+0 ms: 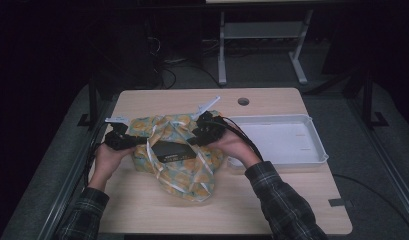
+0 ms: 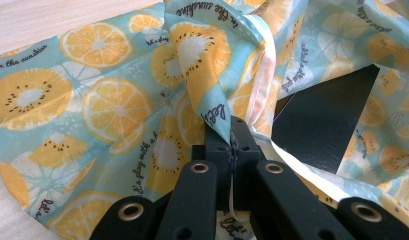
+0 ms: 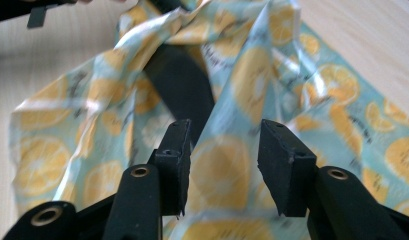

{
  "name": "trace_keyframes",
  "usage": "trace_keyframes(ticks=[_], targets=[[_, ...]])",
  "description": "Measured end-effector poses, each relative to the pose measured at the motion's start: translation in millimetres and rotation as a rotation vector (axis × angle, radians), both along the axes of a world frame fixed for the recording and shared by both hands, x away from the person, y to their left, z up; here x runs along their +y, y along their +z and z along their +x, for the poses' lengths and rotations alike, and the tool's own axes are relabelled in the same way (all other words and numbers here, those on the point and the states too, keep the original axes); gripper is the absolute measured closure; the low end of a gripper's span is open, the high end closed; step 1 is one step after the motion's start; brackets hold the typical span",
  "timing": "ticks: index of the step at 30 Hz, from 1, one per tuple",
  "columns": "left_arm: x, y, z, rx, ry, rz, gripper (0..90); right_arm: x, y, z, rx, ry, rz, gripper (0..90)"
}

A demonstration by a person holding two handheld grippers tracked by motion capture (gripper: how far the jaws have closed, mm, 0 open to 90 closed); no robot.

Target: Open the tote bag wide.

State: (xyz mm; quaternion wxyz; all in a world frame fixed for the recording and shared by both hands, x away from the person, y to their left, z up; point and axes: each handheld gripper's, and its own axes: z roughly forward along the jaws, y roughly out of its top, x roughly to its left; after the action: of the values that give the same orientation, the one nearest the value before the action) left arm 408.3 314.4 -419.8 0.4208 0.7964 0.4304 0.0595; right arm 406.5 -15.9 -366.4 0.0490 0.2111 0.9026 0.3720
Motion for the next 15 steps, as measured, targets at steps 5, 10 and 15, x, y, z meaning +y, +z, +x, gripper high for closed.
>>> trace_keyframes(ticks=[5, 10, 15], targets=[[2.6, -1.2, -1.1, 0.002, -0.010, 0.007, 89.4, -5.5, -14.4, -12.5, 0.001, -0.023, -0.004, 52.7], [3.3, 0.0, -2.3, 0.001, -0.014, 0.009, 89.4, -7.7, -24.8, -14.9, 0.012, -0.029, -0.034, 50.6], [2.8, -0.2, -2.1, 0.002, -0.013, 0.007, 89.4, -6.9, -31.6, -14.6, 0.018, -0.043, -0.050, 53.1]])
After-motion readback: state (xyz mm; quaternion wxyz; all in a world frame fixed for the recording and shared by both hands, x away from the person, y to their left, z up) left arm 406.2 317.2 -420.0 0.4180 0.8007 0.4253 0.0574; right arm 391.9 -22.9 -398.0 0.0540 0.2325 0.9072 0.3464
